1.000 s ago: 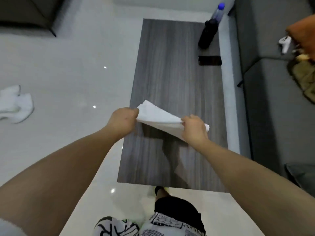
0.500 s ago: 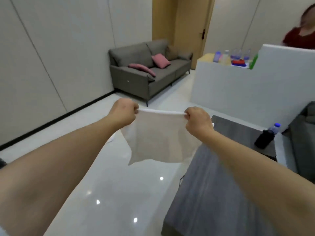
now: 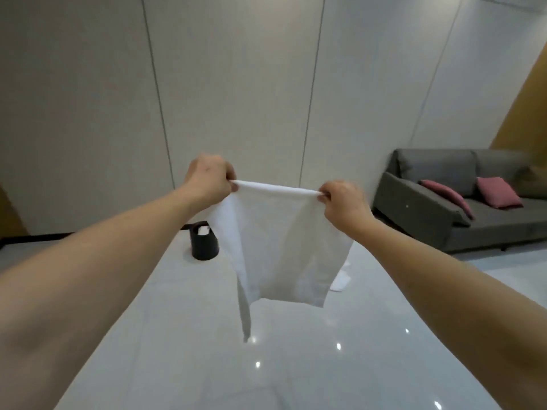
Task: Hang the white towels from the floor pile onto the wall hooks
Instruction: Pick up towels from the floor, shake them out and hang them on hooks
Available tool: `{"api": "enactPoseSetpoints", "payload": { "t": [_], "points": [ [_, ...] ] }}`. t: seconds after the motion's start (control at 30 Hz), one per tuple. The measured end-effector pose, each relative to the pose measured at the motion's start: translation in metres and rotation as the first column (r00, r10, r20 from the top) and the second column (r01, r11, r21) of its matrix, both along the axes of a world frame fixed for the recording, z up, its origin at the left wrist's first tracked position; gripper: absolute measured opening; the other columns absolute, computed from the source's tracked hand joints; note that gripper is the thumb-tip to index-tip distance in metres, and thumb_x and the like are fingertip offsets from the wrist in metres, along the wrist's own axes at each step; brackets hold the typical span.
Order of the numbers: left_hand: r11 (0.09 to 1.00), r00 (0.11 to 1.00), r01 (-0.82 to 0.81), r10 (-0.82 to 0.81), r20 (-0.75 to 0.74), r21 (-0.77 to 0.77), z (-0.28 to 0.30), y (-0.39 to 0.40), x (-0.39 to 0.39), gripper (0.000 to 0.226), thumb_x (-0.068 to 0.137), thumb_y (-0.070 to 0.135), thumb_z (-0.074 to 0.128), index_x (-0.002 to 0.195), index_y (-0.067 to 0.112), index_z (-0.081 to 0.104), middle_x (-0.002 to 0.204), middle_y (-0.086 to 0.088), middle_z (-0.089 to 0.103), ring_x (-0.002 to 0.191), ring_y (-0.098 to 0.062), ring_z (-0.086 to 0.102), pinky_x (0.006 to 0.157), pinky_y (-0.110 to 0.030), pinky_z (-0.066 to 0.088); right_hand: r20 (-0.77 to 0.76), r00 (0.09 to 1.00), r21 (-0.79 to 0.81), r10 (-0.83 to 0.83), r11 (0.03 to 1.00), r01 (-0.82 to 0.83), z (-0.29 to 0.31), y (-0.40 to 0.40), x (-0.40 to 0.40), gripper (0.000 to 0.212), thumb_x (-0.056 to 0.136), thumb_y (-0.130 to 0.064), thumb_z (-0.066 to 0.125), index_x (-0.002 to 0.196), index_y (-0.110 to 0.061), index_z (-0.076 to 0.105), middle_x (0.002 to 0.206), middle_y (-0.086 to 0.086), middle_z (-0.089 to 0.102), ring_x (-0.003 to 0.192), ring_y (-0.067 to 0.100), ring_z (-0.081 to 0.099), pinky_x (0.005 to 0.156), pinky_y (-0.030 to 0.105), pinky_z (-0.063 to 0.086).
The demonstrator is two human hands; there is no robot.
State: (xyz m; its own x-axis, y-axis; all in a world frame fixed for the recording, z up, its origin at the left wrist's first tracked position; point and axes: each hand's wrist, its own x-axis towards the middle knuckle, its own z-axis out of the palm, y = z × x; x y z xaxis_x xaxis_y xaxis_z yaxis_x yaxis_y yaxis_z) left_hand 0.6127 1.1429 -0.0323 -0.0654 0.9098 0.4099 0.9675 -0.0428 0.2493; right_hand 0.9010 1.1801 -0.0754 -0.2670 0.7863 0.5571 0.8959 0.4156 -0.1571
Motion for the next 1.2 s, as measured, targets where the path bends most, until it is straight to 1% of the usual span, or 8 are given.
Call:
{"api": "enactPoseSetpoints", "payload": {
  "t": [0.2,0.4,0.53,0.63,0.73,0.8,0.97,1.2],
  "points": [
    [0.960,0.960,-0.275,0.277,0.035,-0.052,-0.012,-0.009,-0.159,0.012,0.082,0.025,0.073,0.092,0.017,0.074,0.089,-0.010,0.070,0.093,-0.029,0.062,0.080,-0.032,0.051,-0.003,0.963,-0.052,0.271,0.961,-0.270,-0.012,0.077,-0.188,0.015,0.089,-0.010,0.049,0.099,-0.013,0.061,0.096,0.008,0.063,0.091,0.030,0.056,0.069,0.030,0.030],
    [0.870,0.869,-0.493,0.494,0.032,-0.031,-0.012,-0.011,-0.299,0.008,0.088,0.024,0.065,0.083,0.021,0.060,0.090,-0.002,0.061,0.088,-0.024,0.056,0.069,-0.031,0.042,-0.148,0.846,-0.062,0.512,0.849,-0.525,-0.010,0.131,-0.373,0.014,0.083,-0.014,0.046,0.090,-0.013,0.058,0.087,0.013,0.064,0.081,0.035,0.056,0.064,0.032,0.032],
    [0.759,0.752,-0.647,0.651,0.098,-0.079,-0.001,-0.029,-0.381,0.014,0.091,0.024,0.062,0.078,0.027,0.058,0.088,0.000,0.059,0.082,-0.021,0.056,0.067,-0.032,0.049,-0.095,0.701,0.004,0.707,0.704,-0.710,0.000,0.150,-0.484,0.024,0.084,-0.034,0.042,0.086,-0.016,0.057,0.077,0.009,0.065,0.074,0.035,0.059,0.060,0.034,0.037],
    [0.677,0.666,-0.731,0.734,0.130,-0.081,0.004,-0.048,-0.430,0.020,0.092,0.023,0.061,0.075,0.030,0.054,0.087,0.000,0.058,0.080,-0.020,0.055,0.062,-0.031,0.046,-0.076,0.545,0.093,0.835,0.551,-0.830,0.003,0.154,-0.556,0.030,0.089,-0.050,0.055,0.085,-0.020,0.061,0.069,0.001,0.064,0.066,0.028,0.059,0.059,0.033,0.045],
    [0.603,0.588,-0.794,0.794,0.154,-0.079,0.007,-0.069,-0.469,0.017,0.092,0.026,0.062,0.077,0.032,0.055,0.087,0.001,0.058,0.079,-0.018,0.055,0.061,-0.031,0.043,-0.010,0.351,0.178,0.936,0.348,-0.921,0.007,0.148,-0.622,0.024,0.092,-0.041,0.060,0.091,-0.020,0.071,0.071,0.002,0.067,0.064,0.026,0.063,0.056,0.035,0.052],
    [0.539,0.522,-0.838,0.838,0.159,-0.089,0.009,-0.084,-0.497,0.011,0.092,0.029,0.060,0.082,0.033,0.059,0.091,0.001,0.059,0.083,-0.018,0.056,0.066,-0.033,0.045,0.004,0.270,0.224,0.963,0.263,-0.939,0.009,0.140,-0.670,0.017,0.092,-0.032,0.062,0.095,-0.019,0.073,0.073,0.002,0.069,0.063,0.025,0.064,0.055,0.035,0.053],
    [0.459,0.441,-0.884,0.881,0.174,-0.085,0.008,-0.118,-0.570,0.026,0.095,0.019,0.052,0.111,0.028,0.071,0.115,0.002,0.065,0.108,-0.022,0.058,0.093,-0.037,0.050,0.007,0.223,0.204,0.975,0.217,-0.954,0.013,0.112,-0.782,0.019,0.094,-0.035,0.058,0.096,-0.022,0.071,0.076,-0.001,0.069,0.066,0.021,0.063,0.057,0.032,0.053],
    [0.401,0.384,-0.913,0.906,0.181,-0.070,0.011,-0.148,-0.710,0.029,0.090,0.009,0.046,0.072,0.027,0.061,0.087,-0.001,0.063,0.080,-0.019,0.057,0.066,-0.028,0.043,-0.031,0.240,0.129,0.970,0.242,-0.961,0.014,0.072,-0.950,0.021,0.097,-0.037,0.052,0.092,-0.022,0.066,0.076,-0.006,0.058,0.067,0.012,0.051,0.054,0.026,0.041]
  ]
}}
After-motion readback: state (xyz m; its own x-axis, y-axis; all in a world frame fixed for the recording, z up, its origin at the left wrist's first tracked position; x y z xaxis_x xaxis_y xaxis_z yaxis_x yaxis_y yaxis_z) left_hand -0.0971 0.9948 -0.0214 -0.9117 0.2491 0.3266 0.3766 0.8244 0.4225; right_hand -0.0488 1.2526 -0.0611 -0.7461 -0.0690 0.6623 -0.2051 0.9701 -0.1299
